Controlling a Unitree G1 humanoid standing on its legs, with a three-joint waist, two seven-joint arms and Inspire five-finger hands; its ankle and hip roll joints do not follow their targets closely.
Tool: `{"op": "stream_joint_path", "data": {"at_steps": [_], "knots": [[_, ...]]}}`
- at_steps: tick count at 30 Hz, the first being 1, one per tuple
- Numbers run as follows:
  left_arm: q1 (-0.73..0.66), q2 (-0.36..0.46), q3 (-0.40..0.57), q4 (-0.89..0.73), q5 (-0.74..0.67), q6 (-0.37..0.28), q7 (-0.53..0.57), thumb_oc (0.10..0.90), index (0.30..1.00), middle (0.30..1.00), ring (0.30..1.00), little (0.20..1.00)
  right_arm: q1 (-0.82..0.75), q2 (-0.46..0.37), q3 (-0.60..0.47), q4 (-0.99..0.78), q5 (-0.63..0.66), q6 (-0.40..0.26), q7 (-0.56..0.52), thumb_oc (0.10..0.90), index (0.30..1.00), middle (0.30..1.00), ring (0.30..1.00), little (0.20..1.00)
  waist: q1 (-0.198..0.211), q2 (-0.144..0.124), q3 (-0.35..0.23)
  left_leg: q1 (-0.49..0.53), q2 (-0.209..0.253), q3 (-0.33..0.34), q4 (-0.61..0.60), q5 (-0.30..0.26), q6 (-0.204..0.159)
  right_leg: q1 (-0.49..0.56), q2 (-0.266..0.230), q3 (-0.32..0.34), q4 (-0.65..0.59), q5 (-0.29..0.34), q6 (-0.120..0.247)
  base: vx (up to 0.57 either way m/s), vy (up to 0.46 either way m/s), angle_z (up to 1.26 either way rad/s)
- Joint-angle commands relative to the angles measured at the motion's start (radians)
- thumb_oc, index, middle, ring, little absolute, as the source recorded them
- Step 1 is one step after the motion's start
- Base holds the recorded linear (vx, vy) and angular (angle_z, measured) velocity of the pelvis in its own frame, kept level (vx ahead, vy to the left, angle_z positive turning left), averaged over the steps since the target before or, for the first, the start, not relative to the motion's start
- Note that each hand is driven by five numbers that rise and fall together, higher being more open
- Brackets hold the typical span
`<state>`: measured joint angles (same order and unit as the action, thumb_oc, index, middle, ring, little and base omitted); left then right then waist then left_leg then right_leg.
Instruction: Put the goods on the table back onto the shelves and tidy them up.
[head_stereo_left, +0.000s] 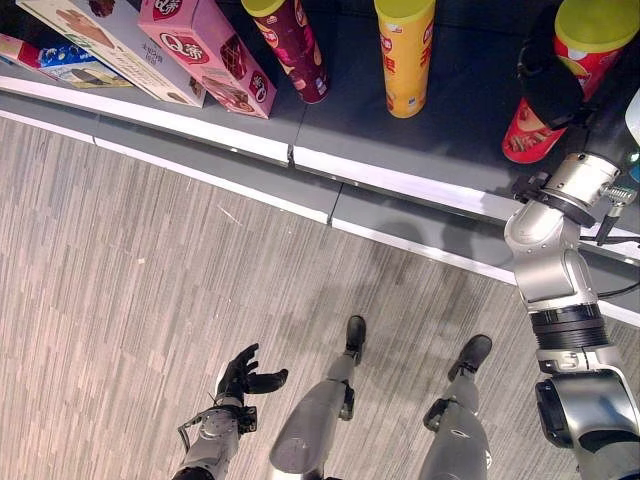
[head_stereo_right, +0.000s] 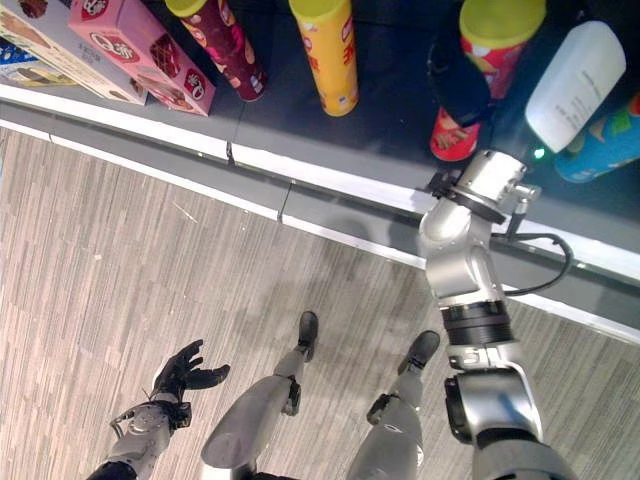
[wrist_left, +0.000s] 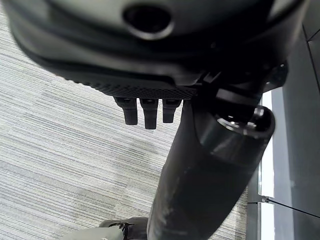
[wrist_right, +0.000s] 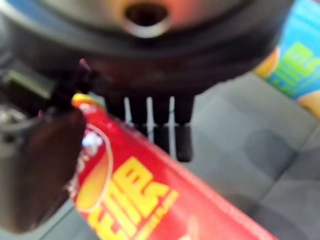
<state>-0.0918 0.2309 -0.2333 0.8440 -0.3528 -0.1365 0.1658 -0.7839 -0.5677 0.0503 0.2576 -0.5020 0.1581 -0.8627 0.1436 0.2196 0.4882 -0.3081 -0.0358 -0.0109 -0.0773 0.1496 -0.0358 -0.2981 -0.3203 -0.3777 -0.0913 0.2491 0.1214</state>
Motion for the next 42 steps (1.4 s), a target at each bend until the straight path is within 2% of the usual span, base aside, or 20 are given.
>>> {"op": "stream_joint_path", "data": {"at_steps": [1, 7, 23, 26, 27, 40, 41, 42], "knots": [[0.007, 0.050, -0.050, 0.049, -0.012, -0.030, 0.045, 0.800, 0.900, 0.900, 0.900, 0.900, -0.121, -0.067, -0.012, -0.053, -0.023, -0.075, -0.084, 0.400, 0.300, 0.300, 0.300, 0.300, 0.008, 0.021, -0.067, -0.054, -0.020, -0.053, -0.010, -0.009, -0.037, 0.008, -0.120, 0.030, 0.151, -0.073, 0.124, 0.00, 0.000, 0.00], [-0.002, 0.047, -0.055, 0.053, -0.012, -0.033, 0.056, 0.800, 0.900, 0.900, 0.900, 0.900, -0.129, -0.043, -0.020, -0.030, 0.002, -0.075, -0.116, 0.400, 0.300, 0.300, 0.300, 0.300, 0.008, 0.026, -0.060, -0.069, -0.026, -0.058, -0.010, -0.005, -0.038, 0.002, -0.122, 0.024, 0.147, -0.069, 0.125, 0.00, 0.000, 0.00], [-0.024, 0.043, -0.064, 0.081, -0.007, -0.034, 0.073, 0.800, 0.900, 0.900, 0.900, 0.900, -0.146, 0.003, -0.006, 0.015, 0.048, -0.086, -0.147, 0.406, 0.309, 0.309, 0.309, 0.309, 0.005, 0.017, -0.069, -0.071, -0.028, -0.066, -0.010, -0.007, -0.040, 0.012, -0.124, 0.016, 0.136, -0.065, 0.125, 0.00, 0.000, 0.00], [-0.027, 0.043, -0.064, 0.082, -0.008, -0.034, 0.074, 0.800, 0.900, 0.900, 0.900, 0.900, -0.144, 0.006, -0.008, 0.014, 0.051, -0.088, -0.152, 0.618, 0.627, 0.627, 0.627, 0.627, 0.003, 0.014, -0.070, -0.071, -0.027, -0.063, -0.010, -0.007, -0.041, 0.012, -0.123, 0.017, 0.135, -0.065, 0.125, 0.00, 0.000, 0.00], [-0.028, 0.044, -0.065, 0.084, -0.007, -0.034, 0.074, 0.800, 0.900, 0.900, 0.900, 0.900, -0.143, 0.010, -0.007, 0.017, 0.056, -0.090, -0.154, 0.800, 0.900, 0.900, 0.900, 0.900, 0.003, 0.012, -0.070, -0.070, -0.028, -0.063, -0.010, -0.007, -0.041, 0.013, -0.121, 0.019, 0.134, -0.065, 0.124, 0.00, 0.000, 0.00], [-0.046, 0.045, -0.069, 0.099, 0.003, -0.030, 0.080, 0.800, 0.900, 0.900, 0.900, 0.900, -0.137, 0.024, 0.011, 0.016, 0.066, -0.098, -0.149, 0.800, 0.900, 0.900, 0.900, 0.900, -0.003, 0.001, -0.073, -0.056, -0.024, -0.058, -0.010, -0.008, -0.043, 0.025, -0.120, 0.022, 0.132, -0.063, 0.124, 0.00, 0.000, 0.00], [-0.053, 0.044, -0.066, 0.108, 0.009, -0.026, 0.082, 0.800, 0.900, 0.900, 0.900, 0.900, -0.117, 0.050, 0.024, 0.021, 0.087, -0.114, -0.136, 0.800, 0.900, 0.900, 0.900, 0.900, -0.005, -0.016, -0.086, -0.039, -0.019, -0.054, -0.010, -0.011, -0.042, 0.046, -0.116, 0.020, 0.125, -0.062, 0.122, 0.00, 0.000, 0.00], [-0.056, 0.044, -0.064, 0.111, 0.009, -0.025, 0.084, 0.800, 0.900, 0.900, 0.900, 0.900, -0.113, 0.059, 0.025, 0.023, 0.096, -0.120, -0.133, 0.800, 0.900, 0.900, 0.900, 0.900, -0.007, -0.020, -0.088, -0.034, -0.018, -0.054, -0.010, -0.012, -0.042, 0.049, -0.116, 0.020, 0.124, -0.061, 0.122, 0.00, 0.000, 0.00]]}}
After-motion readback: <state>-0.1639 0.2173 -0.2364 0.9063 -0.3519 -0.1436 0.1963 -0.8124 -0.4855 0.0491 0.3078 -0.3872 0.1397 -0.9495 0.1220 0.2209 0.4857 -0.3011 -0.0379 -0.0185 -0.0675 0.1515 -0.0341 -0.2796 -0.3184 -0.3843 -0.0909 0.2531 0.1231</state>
